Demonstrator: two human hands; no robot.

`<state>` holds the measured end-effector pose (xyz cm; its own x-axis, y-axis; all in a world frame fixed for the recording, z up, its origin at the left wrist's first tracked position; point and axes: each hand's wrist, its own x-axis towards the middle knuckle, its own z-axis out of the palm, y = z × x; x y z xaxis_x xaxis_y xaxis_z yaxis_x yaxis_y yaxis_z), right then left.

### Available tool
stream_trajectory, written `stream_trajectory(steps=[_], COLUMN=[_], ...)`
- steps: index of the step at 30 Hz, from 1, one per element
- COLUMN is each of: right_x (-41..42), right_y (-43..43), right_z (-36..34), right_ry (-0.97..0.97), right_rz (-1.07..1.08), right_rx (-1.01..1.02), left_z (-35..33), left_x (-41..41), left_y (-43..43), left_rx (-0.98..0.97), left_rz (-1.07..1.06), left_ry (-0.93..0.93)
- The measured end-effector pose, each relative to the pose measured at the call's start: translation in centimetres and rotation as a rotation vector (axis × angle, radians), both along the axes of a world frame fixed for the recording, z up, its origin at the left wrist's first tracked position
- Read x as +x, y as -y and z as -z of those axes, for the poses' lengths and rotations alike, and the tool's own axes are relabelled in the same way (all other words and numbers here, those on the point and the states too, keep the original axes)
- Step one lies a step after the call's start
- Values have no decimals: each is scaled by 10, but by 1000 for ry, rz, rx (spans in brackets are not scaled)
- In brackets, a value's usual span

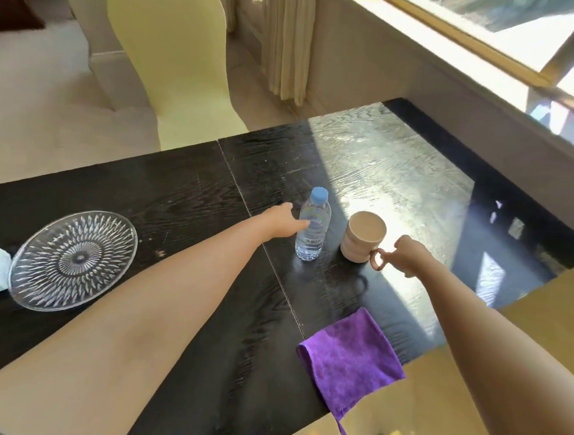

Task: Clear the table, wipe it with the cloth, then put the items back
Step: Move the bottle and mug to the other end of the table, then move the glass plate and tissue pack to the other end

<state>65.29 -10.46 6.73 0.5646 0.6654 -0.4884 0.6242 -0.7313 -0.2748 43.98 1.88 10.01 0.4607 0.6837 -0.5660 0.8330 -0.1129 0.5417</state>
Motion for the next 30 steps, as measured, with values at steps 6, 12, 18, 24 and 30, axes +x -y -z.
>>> stream_trajectory(steps=[6, 12, 18, 24, 30], right_x=[-23, -78, -167, -258, -357], right_y=[-17, -48, -76, -105, -148], right_z=[-72, -112, -93, -62, -42], right_ry=[-220, -323, -335, -274, -259], right_rz=[-104, -305, -497, -621, -668], right_rx=[-176, -302, -379, -484, -411], left_z=[-62, -92, -64, -27, 15], left_x=[-38, -99, -185, -281, -393], left_y=[-6, -6, -10, -17, -42], left_rx=[75, 83, -61, -135, -210], left_rz=[176, 190, 41, -27, -217], left_ry=[-219, -303, -296, -302, -264])
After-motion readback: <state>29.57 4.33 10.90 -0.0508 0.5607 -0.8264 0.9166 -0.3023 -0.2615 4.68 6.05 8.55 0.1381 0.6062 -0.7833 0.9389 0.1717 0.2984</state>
